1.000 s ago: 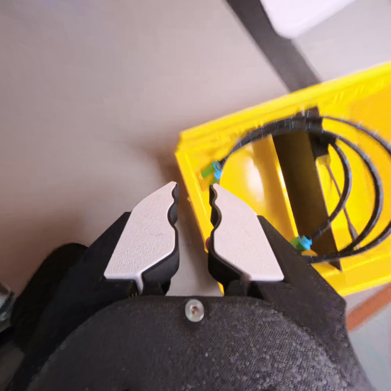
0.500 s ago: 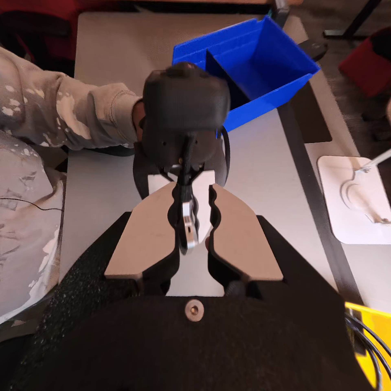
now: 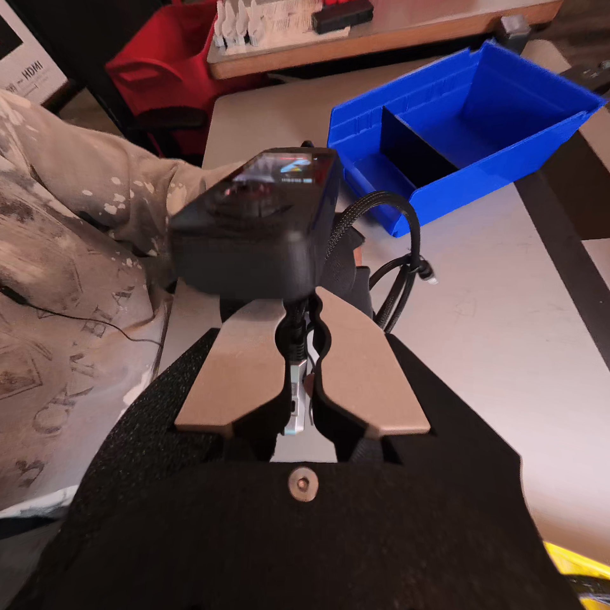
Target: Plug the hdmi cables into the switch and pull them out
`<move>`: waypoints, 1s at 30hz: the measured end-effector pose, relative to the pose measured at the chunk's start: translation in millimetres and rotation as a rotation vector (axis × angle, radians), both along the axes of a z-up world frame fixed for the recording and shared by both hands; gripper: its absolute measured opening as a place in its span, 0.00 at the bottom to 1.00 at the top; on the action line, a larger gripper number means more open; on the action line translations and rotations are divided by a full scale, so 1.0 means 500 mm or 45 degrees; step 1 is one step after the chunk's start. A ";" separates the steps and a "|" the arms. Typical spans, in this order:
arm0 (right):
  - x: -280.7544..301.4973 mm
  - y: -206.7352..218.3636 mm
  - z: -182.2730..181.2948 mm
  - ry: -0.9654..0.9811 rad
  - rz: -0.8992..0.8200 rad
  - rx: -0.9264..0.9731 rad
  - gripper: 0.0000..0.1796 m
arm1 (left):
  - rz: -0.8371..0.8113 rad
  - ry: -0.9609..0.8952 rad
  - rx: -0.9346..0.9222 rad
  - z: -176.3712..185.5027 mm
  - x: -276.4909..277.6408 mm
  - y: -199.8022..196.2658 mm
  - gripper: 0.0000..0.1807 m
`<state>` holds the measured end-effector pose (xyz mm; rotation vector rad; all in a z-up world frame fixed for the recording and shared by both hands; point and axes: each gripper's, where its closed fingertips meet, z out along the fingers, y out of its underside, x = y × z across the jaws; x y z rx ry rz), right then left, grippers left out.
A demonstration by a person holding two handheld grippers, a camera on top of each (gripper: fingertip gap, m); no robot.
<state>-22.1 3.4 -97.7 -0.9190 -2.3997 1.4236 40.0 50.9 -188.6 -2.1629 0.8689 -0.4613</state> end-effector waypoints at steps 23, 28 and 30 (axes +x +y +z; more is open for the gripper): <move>-0.020 0.543 0.238 0.437 -0.833 1.022 0.04 | 0.378 -0.424 0.761 0.325 -0.178 -0.083 0.21; -0.052 0.671 0.171 0.370 -0.813 1.327 0.04 | 0.395 -0.404 0.754 0.317 -0.186 -0.080 0.21; -0.065 0.714 0.146 0.343 -0.815 1.376 0.04 | 0.408 -0.399 0.748 0.313 -0.193 -0.079 0.20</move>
